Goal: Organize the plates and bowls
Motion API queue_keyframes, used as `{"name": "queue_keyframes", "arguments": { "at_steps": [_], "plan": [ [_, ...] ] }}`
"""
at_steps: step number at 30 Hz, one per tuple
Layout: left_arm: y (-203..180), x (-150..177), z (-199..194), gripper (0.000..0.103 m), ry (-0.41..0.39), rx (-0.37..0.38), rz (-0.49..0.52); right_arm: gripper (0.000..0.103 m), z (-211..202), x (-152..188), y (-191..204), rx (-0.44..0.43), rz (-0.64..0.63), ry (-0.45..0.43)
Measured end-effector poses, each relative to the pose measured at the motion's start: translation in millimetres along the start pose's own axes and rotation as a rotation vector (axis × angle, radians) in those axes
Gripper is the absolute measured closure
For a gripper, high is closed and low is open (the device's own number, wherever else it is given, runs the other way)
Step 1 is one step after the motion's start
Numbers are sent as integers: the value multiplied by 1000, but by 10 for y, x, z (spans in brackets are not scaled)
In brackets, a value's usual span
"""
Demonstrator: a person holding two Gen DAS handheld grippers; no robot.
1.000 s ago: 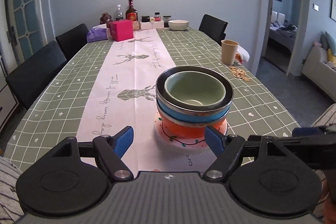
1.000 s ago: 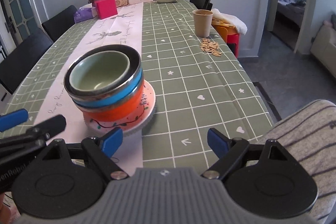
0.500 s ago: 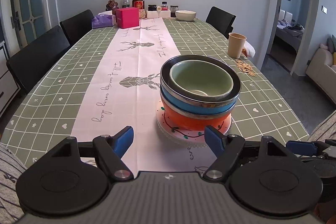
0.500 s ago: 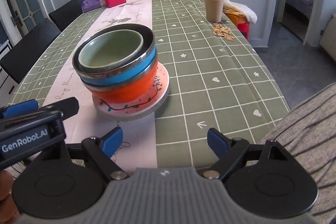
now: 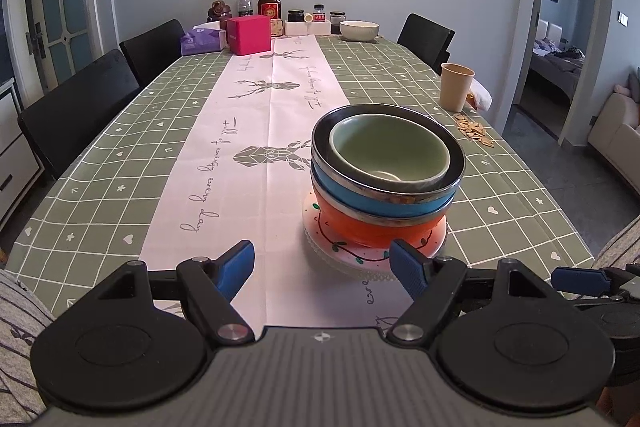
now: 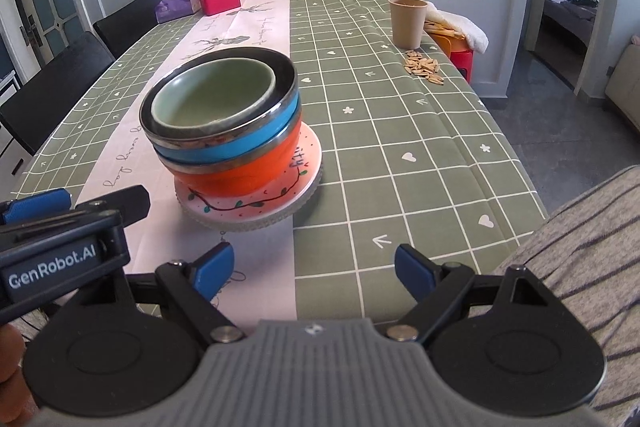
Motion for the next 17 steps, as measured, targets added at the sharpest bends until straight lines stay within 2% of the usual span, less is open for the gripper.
{"name": "queue_keyframes", "arguments": {
  "at_steps": [4, 17],
  "plan": [
    [18, 1, 15, 13, 21, -2, -26, 17, 11, 8, -7, -14, 19, 6],
    [-8, 21, -13, 13, -14, -27, -4, 17, 12, 25, 3, -5, 25, 7]
  ]
}}
Point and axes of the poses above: each gripper's, at about its wrist camera, not at the fingertips, and z roughly the way its jaws point, y to its left, x to its underside, the point moved 4 cm from there along z, roughly the way its jaws point, and after that the axes turned 11 degrees about -z, right-handed, at the moved point
